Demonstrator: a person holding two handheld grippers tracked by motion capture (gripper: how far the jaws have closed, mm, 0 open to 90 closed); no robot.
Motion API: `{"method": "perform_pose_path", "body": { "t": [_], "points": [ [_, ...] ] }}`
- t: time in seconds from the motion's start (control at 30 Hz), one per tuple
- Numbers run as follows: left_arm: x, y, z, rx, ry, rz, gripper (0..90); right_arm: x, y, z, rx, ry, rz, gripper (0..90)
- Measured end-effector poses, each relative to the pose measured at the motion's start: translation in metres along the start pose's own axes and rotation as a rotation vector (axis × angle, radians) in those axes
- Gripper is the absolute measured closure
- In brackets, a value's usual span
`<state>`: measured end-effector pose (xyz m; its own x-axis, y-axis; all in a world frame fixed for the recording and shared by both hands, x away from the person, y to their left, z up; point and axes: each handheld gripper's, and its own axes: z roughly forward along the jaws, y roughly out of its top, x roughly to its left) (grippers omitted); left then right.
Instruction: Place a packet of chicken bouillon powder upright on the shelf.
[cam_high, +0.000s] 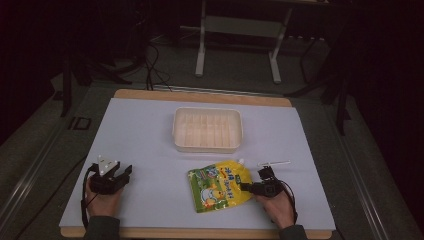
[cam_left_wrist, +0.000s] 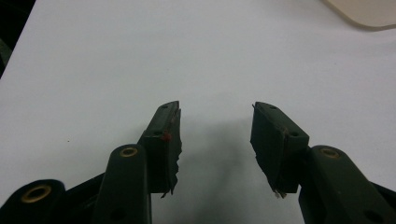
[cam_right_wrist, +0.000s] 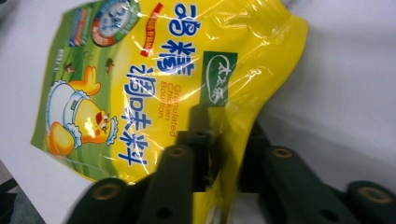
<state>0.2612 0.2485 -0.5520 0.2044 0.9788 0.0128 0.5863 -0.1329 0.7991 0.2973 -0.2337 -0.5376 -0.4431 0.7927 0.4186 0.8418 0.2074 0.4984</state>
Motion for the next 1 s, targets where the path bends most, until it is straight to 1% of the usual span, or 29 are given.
{"method": "perform_pose_path", "body": {
  "t": [0.07,0.13,0.2,0.33,0.53,0.6,0.87,1.0],
  "points": [
    [0.0,0.0,0.0,-0.002,0.0,0.0,52.7,0.0,-0.001,0.0,-0.012,0.015,0.011,86.5],
    [0.0,0.0,0.0,-0.001,0.0,-0.001,52.7,0.001,-0.001,0.0,-0.022,0.019,0.013,88.1],
    [0.0,0.0,0.0,-0.002,0.0,-0.001,52.8,0.003,0.0,-0.002,-0.029,0.014,-0.001,89.1],
    [0.0,0.0,0.0,-0.003,0.001,-0.002,52.7,0.007,0.002,-0.003,-0.04,0.007,-0.021,89.5],
    [0.0,0.0,0.0,-0.003,0.001,-0.003,52.7,0.01,0.005,-0.008,-0.059,0.014,-0.028,89.8],
    [0.0,0.0,-0.001,-0.004,0.002,-0.003,52.8,0.011,0.006,-0.009,-0.058,0.015,-0.029,89.8],
    [0.0,0.0,-0.001,-0.004,0.003,-0.006,52.6,0.021,0.016,-0.02,-0.086,0.033,-0.065,90.0],
    [0.0,0.0,-0.001,-0.004,0.004,-0.007,52.5,0.025,0.021,-0.024,-0.093,0.054,-0.074,90.0]
  ]
}}
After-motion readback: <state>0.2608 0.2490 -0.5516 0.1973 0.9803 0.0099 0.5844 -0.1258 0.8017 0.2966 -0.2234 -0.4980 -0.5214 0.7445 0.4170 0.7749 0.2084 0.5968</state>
